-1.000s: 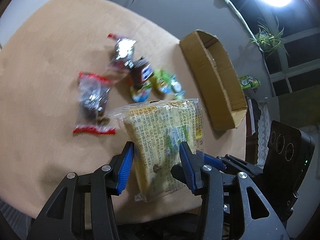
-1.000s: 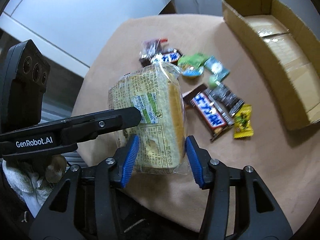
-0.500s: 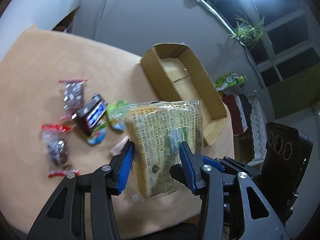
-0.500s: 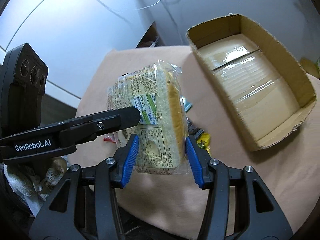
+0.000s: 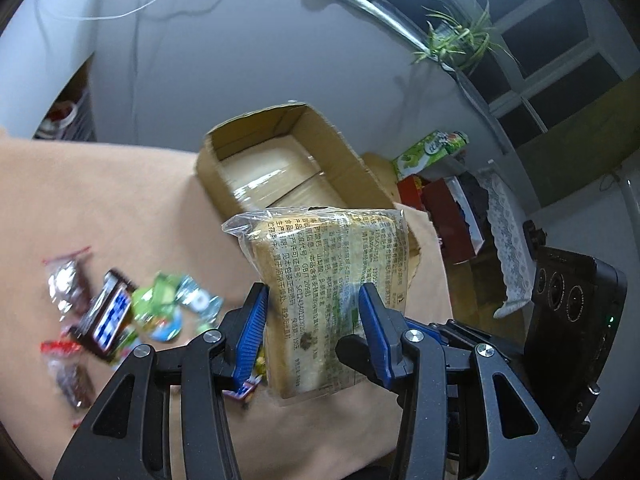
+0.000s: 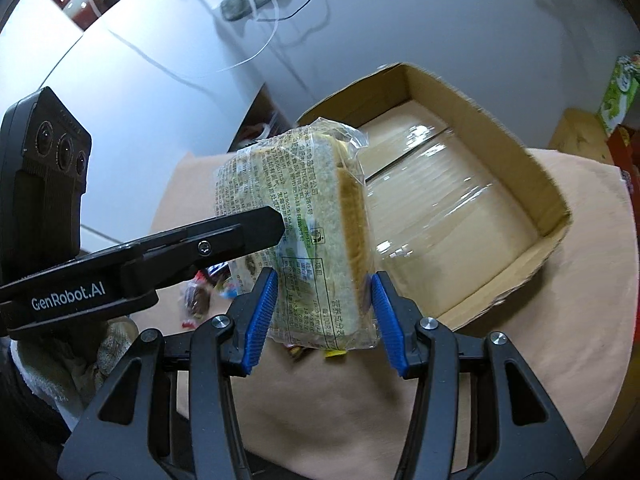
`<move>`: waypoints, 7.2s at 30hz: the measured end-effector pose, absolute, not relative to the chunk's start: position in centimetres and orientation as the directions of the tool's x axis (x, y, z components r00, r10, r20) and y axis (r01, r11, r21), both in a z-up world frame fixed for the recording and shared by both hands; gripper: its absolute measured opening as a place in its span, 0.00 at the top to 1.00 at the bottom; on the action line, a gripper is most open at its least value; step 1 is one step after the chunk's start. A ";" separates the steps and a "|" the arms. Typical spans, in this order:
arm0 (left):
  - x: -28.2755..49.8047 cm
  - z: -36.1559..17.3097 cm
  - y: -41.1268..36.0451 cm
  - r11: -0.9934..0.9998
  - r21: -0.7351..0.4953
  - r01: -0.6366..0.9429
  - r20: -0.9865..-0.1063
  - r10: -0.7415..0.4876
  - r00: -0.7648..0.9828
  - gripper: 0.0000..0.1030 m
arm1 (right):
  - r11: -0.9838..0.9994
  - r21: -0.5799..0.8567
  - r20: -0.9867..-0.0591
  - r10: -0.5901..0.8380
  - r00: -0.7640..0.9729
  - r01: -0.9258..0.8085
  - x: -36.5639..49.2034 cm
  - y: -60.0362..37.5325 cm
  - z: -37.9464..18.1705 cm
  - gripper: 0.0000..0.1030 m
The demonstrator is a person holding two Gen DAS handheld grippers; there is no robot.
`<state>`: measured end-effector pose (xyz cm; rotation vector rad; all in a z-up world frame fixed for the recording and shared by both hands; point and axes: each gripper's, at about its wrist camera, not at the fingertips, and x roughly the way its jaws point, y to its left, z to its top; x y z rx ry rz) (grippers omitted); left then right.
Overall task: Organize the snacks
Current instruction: 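Carry the bread loaf with the left tool into the cardboard box, then open the left tool to release the loaf and withdraw from the box, then grasp the red-edged snack bag with the left tool while the right tool grasps the yellow candy, then carry the snack bag with the left tool while the right tool carries the yellow candy to the box, then release the snack bag from the left tool while the right tool drops the yellow candy into the box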
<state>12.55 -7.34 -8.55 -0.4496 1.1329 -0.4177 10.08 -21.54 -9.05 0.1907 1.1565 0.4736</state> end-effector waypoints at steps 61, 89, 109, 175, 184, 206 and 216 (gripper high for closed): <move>11.2 -8.3 -0.6 0.906 -0.422 0.039 -0.803 -0.393 0.447 0.57 | 0.931 0.206 -0.857 0.320 0.404 -0.301 8.7 -21.0 -9.2 0.36; 2.8 -16.5 7.0 0.942 -0.287 -0.177 -0.919 -0.218 0.329 0.57 | 0.940 0.193 -0.942 0.258 0.216 -0.281 6.7 -17.2 -17.8 0.45; 4.7 -19.2 5.3 0.954 -0.255 -0.158 -0.937 -0.203 0.283 0.57 | 0.917 0.030 -0.973 0.117 0.198 -0.398 7.9 -12.4 -21.1 0.59; 14.5 -10.7 -2.6 0.937 -0.340 0.083 -0.839 -0.342 0.424 0.67 | 0.970 0.095 -0.902 0.179 0.393 -0.223 14.6 -22.4 -10.5 0.77; 17.9 -10.9 -5.2 0.936 -0.330 0.125 -0.843 -0.352 0.407 0.67 | 0.983 0.065 -0.920 0.126 0.372 -0.172 17.5 -24.6 -12.2 0.77; 20.4 -12.5 -10.0 0.935 -0.292 0.202 -0.876 -0.346 0.336 0.55 | 0.993 0.052 -0.936 0.087 0.342 -0.109 18.7 -27.2 -14.7 0.33; 20.1 -12.1 -9.6 0.932 -0.310 0.188 -0.867 -0.359 0.346 0.45 | 0.990 0.044 -0.925 0.091 0.370 -0.132 18.1 -26.5 -13.6 0.31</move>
